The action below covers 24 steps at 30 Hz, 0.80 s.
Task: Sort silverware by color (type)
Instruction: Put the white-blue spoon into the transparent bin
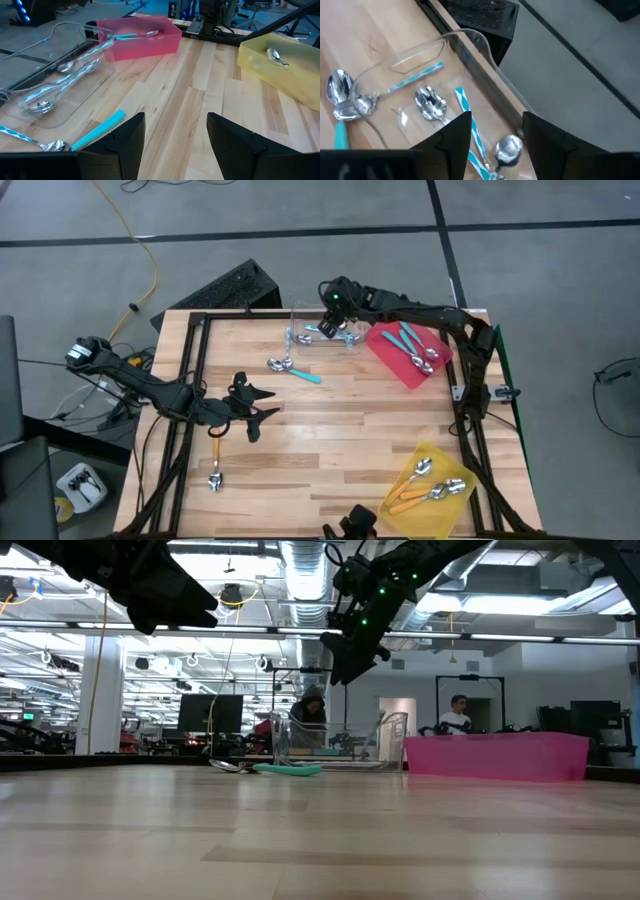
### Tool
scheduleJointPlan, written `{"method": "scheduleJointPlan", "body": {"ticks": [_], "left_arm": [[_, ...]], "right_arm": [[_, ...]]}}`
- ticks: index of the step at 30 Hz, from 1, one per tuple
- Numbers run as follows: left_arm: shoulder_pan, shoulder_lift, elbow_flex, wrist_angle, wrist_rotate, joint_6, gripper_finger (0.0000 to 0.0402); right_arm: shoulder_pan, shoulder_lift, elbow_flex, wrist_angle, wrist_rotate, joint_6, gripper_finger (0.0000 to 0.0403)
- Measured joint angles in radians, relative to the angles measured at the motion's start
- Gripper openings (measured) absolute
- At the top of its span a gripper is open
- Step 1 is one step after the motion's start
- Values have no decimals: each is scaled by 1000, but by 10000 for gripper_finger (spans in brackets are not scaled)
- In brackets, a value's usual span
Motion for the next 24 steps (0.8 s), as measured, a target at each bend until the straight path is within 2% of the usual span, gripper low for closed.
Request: {"method": "scheduleJointPlan", "body": {"ticks": [5, 16, 24], "left_arm": [[0, 0, 0, -8, 0, -12, 197], [0, 0, 0, -37, 7, -41, 197], [0, 0, 0, -37, 8, -61, 197]], "right_arm": [[2, -5, 0, -59, 0, -73, 191], [11, -19, 0, -405, 1, -89, 189], [17, -17, 0, -459, 0, -74, 189]]}}
